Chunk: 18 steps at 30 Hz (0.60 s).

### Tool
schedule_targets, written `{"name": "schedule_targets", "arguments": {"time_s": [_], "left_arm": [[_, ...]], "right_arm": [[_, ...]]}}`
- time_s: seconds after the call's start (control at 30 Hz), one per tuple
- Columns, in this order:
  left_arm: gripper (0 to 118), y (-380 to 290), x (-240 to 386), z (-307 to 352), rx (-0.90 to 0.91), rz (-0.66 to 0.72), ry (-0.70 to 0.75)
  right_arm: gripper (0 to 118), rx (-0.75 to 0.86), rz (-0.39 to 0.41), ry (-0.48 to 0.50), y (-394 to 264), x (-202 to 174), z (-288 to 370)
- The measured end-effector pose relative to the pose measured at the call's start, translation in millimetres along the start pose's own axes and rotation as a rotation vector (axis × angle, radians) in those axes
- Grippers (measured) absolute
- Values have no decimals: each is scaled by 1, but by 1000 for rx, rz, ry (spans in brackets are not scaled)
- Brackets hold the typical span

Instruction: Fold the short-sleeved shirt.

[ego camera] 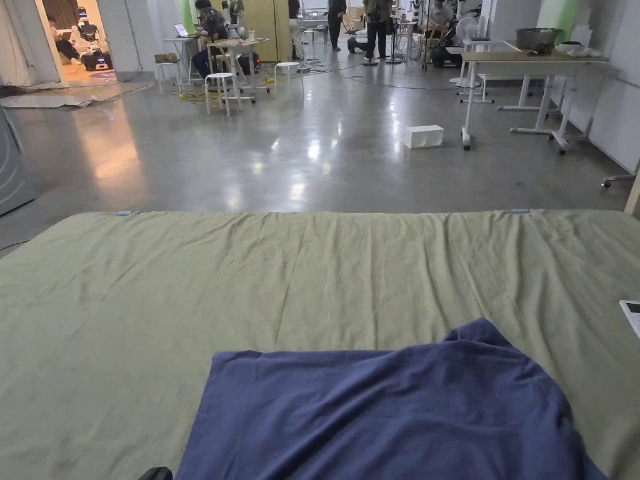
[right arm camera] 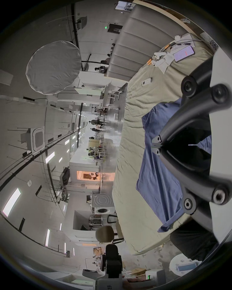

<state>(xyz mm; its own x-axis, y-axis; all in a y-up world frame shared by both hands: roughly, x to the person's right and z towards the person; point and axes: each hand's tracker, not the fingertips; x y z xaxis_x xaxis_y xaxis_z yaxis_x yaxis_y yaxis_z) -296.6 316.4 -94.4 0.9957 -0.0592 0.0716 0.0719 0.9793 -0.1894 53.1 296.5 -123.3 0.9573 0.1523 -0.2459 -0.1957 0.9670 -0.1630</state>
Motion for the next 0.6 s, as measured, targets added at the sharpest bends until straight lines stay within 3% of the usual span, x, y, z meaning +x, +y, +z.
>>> {"name": "schedule_targets", "arguments": {"time_s": [0.23,0.43,0.53,0.57,0.6], "left_arm": [[0,-14,-14,-1,-46,79,-37],[0,-23,-29,-3,-110,-6,32],[0,-24,-48,-5,-148,28,59],[0,-25,-54,-5,-152,42,77],[0,-28,-60,-6,-159,54,85]], "right_arm": [[0,-62,-51,21,-13,-1,-1],[0,-84,-98,17,-19,5,1],[0,-97,-148,24,-22,11,2],[0,-149,-209,29,-27,13,1],[0,-106,-176,23,-25,15,2]]}}
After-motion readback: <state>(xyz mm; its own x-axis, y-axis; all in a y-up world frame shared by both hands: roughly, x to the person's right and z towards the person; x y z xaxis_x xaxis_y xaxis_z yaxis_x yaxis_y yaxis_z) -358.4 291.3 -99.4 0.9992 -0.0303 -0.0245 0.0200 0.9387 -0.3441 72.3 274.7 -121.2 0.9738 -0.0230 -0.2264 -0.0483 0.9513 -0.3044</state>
